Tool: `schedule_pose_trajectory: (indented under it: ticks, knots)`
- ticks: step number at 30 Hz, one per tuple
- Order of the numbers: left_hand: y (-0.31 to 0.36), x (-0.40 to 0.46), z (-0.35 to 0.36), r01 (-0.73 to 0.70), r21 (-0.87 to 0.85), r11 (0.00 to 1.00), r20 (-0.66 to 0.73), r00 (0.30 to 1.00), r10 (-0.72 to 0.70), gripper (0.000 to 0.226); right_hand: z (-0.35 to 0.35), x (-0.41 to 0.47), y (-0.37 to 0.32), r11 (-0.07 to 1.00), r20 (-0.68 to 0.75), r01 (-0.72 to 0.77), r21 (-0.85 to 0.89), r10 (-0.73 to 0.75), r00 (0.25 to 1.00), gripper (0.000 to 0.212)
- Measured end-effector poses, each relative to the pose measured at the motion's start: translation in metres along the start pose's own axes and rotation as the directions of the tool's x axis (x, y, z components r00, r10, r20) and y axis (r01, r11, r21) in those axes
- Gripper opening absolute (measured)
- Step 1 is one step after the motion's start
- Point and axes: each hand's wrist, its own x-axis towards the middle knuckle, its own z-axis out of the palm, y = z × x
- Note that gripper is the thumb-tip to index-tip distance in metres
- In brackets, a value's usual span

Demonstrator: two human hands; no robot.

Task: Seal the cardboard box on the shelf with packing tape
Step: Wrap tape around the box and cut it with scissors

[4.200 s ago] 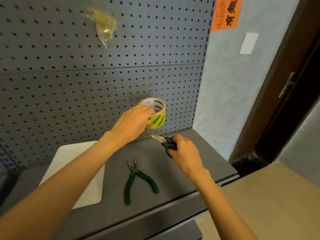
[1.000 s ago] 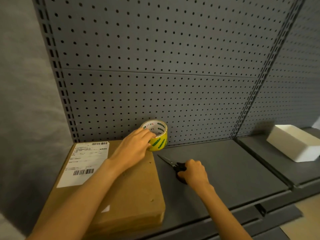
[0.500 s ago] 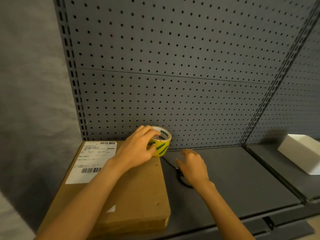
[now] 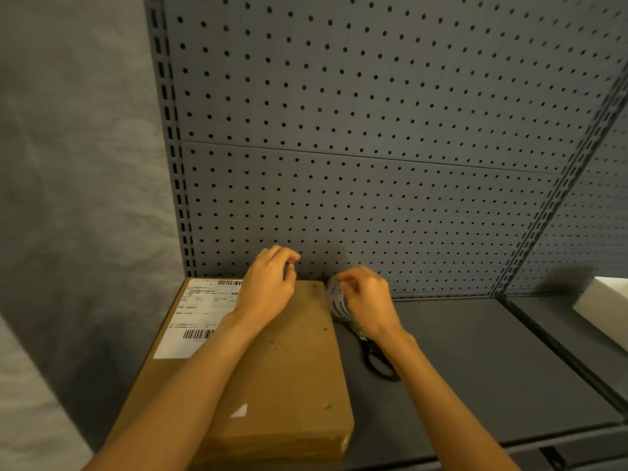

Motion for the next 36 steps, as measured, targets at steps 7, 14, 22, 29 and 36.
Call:
schedule_pose_trajectory:
  ticks: [7,14,22,29,36]
  knots:
    - [-0.001,-0.003,0.005,-0.066,0.037,0.997,0.056,0.996,0.063,0.021,-0.004,0.013,0.019,0.967,-0.157,-0.238,-0.089,0.222,0.962,0.033]
    - [0.002,-0.002,0.009,-0.089,0.048,0.995,0.095,0.992,0.084,0.022,0.003,0.006,0.038,0.923,0.004,-0.346,-0.168,0.352,0.936,0.059]
    - [0.002,-0.003,0.011,-0.102,0.054,0.993,0.145,0.985,0.093,0.022,-0.007,-0.002,0.025,0.949,-0.044,-0.258,0.183,0.270,0.962,0.059]
    - [0.012,0.000,0.009,0.198,-0.212,0.957,0.337,0.934,-0.118,0.044,-0.036,-0.002,-0.019,0.683,0.071,-0.142,0.716,0.131,0.989,0.060]
    - [0.022,-0.001,0.002,0.526,-0.498,0.689,0.566,0.800,-0.200,0.061,-0.038,-0.006,-0.027,0.567,0.091,-0.127,0.814,0.091,0.992,0.061]
